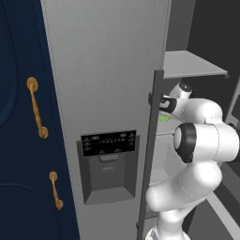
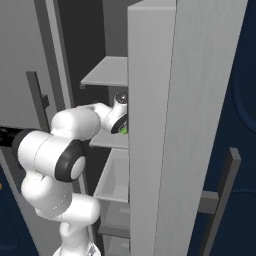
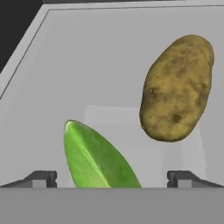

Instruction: Grab a lemon wedge from the fridge and one ice cube from the ice bowl, and put them in the glass of lemonade.

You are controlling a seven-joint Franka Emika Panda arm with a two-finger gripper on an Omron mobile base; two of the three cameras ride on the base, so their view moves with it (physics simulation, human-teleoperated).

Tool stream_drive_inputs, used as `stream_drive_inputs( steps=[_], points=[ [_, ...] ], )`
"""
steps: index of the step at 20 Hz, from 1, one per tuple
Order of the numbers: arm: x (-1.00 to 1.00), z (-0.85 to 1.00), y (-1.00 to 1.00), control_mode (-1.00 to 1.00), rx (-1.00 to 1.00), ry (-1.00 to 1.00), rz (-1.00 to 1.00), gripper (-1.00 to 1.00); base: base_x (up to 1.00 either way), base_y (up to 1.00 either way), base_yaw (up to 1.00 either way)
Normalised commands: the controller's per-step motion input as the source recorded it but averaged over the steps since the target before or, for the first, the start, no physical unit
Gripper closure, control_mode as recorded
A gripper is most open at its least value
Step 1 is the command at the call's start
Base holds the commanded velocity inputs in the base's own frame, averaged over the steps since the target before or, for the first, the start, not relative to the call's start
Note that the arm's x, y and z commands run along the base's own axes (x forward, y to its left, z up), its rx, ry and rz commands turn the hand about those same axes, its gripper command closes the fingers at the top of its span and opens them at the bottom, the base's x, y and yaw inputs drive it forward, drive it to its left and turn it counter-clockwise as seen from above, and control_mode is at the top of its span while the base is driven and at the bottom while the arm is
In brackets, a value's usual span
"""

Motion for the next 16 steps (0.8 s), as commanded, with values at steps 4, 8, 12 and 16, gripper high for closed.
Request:
stream_drive_inputs(
  steps=[4,8,12,16],
  points=[
    [0.0,-0.24,0.11,-1.0,0.0,0.0,0.0,-1.0,0.0,0.0,0.0],
    [0.0,-0.13,0.2,-1.0,0.0,0.0,0.0,-1.0,0.0,0.0,0.0],
    [0.0,-0.13,0.18,-1.0,0.02,0.01,0.0,1.0,0.0,0.0,0.0],
    [-0.13,-0.02,0.06,-1.0,0.0,0.01,0.0,1.0,0.0,0.0,0.0]
  ],
)
